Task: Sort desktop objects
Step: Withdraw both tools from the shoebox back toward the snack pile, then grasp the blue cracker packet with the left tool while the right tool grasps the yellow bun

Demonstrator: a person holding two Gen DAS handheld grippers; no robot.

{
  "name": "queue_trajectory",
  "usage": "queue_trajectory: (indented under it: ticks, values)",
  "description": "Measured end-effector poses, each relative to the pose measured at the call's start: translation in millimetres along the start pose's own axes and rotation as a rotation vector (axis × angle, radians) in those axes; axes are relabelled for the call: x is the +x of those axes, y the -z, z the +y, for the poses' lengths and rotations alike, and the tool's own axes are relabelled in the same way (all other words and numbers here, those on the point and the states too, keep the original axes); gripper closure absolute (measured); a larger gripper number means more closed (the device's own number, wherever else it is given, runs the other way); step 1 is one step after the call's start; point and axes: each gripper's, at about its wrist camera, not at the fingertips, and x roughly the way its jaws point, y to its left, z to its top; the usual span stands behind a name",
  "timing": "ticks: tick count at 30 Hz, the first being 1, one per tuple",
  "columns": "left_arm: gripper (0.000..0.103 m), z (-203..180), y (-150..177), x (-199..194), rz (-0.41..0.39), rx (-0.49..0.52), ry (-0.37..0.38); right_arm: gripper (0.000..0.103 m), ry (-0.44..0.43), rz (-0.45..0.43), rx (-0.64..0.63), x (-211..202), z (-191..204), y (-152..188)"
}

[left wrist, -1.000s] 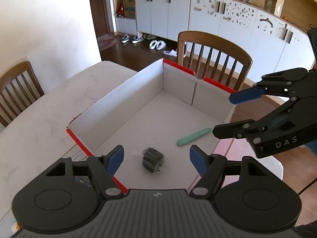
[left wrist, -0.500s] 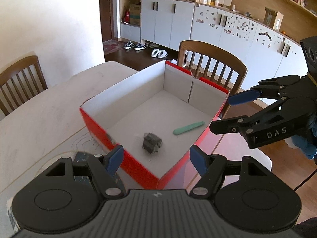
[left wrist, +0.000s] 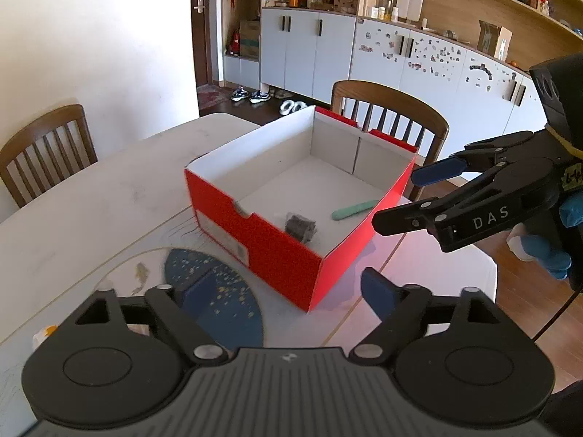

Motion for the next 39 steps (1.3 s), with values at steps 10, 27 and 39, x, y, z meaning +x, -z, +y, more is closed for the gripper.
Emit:
queue_trajectory:
  ticks: [10,27,39]
  values:
    - [0.005,31,33,-28,-0.025,-0.036,-0.014,0.013,0.001,0.015,0.000,5,50,10]
    - [0.004,76,83,-67,-0.051,-0.052,-0.021,0.013,0.021,0.019,0.020,10,117,21]
    - [0.001,112,131,-81,-0.033,-0.079,-0.057,0.013,-0.001,0.033,0.016,25,165,28]
